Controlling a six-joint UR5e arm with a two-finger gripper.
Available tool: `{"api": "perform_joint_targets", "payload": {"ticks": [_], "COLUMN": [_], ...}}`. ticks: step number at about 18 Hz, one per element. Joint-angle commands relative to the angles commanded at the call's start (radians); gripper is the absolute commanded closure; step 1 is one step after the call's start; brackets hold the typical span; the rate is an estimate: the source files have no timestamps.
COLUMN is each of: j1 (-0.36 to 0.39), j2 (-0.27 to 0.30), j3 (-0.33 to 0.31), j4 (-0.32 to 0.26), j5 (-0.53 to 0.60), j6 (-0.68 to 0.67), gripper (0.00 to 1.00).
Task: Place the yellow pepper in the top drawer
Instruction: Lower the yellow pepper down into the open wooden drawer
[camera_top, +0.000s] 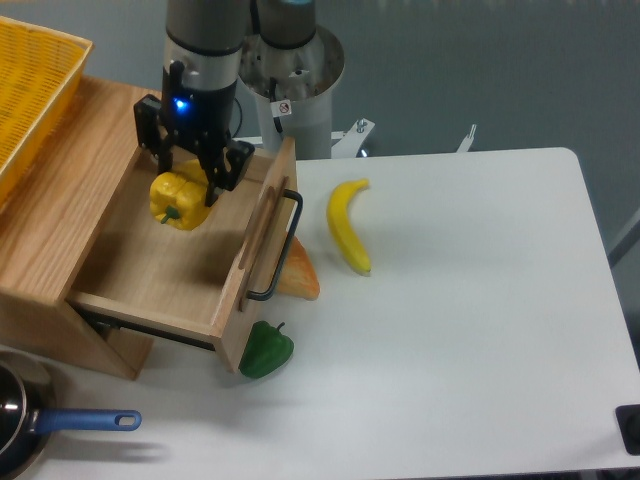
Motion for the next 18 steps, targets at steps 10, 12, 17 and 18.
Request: {"api": "perform_joint_targets", "payload": {"ticks": [10,12,17,18], "j1": [-0.011,-0.011,-0.029,-0.029], "j2": [-0.041,-0.054,-0.074,-0.074], "j3": [-0.002,-0.002,-0.002,0.0], "j4": [0.003,0.003,0.003,0.003], "j5": [0.003,0.015,0.08,0.08], "j6": [0.003,0.003,0.003,0.006], "gripper": [0.73,0.72,0.7,0.7]}}
